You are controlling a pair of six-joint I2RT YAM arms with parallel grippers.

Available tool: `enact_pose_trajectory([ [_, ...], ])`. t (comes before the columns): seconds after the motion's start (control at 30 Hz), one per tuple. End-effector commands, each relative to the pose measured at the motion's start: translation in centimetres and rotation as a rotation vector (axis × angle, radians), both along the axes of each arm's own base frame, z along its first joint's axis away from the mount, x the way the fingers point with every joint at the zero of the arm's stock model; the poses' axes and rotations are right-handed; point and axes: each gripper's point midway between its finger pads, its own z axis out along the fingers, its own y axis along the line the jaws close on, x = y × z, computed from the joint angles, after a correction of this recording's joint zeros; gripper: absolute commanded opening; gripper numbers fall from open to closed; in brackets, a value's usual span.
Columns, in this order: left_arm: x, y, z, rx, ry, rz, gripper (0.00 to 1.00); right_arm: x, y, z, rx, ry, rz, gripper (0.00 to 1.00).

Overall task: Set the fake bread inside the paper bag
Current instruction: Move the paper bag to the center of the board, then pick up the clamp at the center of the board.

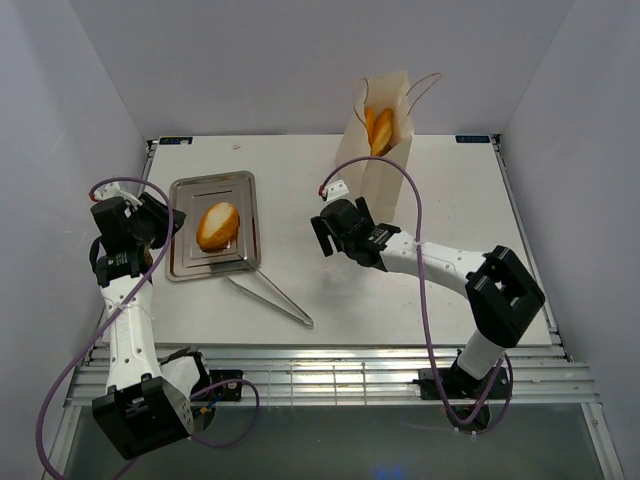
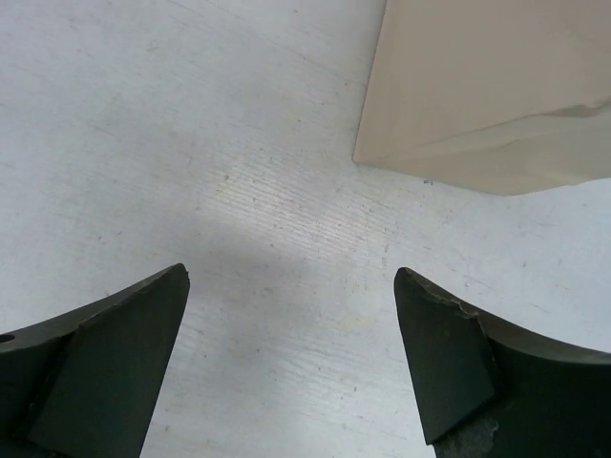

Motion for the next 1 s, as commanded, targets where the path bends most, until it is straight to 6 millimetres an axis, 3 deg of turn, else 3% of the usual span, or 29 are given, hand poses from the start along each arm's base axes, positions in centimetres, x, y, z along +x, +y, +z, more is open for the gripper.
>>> enact_pose_trajectory([
  [0.0,-0.1,-0.2,0.7,0.017,-0.031,-0.009,0.53,-0.6,-0.1,4.7,-0.038,-0.088,0.008,0.91],
  [0.1,-0.1,0.0,0.6,0.025,-0.025,-0.004,0.53,-2.7,1.9,7.5,-0.038,-0.12,0.112,0.9],
  [0.23,-0.2,0.2,0.5,0.035,-0.018,0.0,0.53,-6.7,4.9,8.5,0.009,-0.065,0.312,0.9],
  [0.33,-0.3,0.0,0.5,0.03,-0.017,-0.004,0.53,-11.2,7.6,7.7,0.123,0.028,0.525,0.9],
  [0.37,-0.3,0.0,0.5,0.03,-0.017,-0.004,0.53,-12.4,7.6,6.2,0.124,0.059,0.558,0.9],
  [0.43,-0.3,-0.1,0.4,0.026,-0.013,-0.007,0.53,-14.0,8.8,6.1,0.17,0.039,0.637,0.9],
  [0.53,-0.4,-0.1,0.3,0.023,-0.012,-0.009,0.53,-16.8,9.4,4.2,0.207,0.073,0.74,0.9],
  [0.57,-0.4,-0.2,0.2,0.021,-0.008,-0.01,0.53,-17.3,10.4,4.9,0.264,0.044,0.785,0.9],
  [0.63,-0.4,-0.3,0.2,0.016,-0.01,-0.013,0.53,-18.9,10.7,3.9,0.31,0.035,0.847,0.9],
  [0.7,-0.5,-0.3,0.2,0.014,-0.011,-0.013,0.53,-19.8,11.9,4.6,0.381,-0.008,0.907,0.9],
  [0.97,-0.6,-0.4,0.0,0.012,-0.006,-0.02,0.53,-20.0,13.5,1.1,0.418,-0.057,0.926,0.9],
])
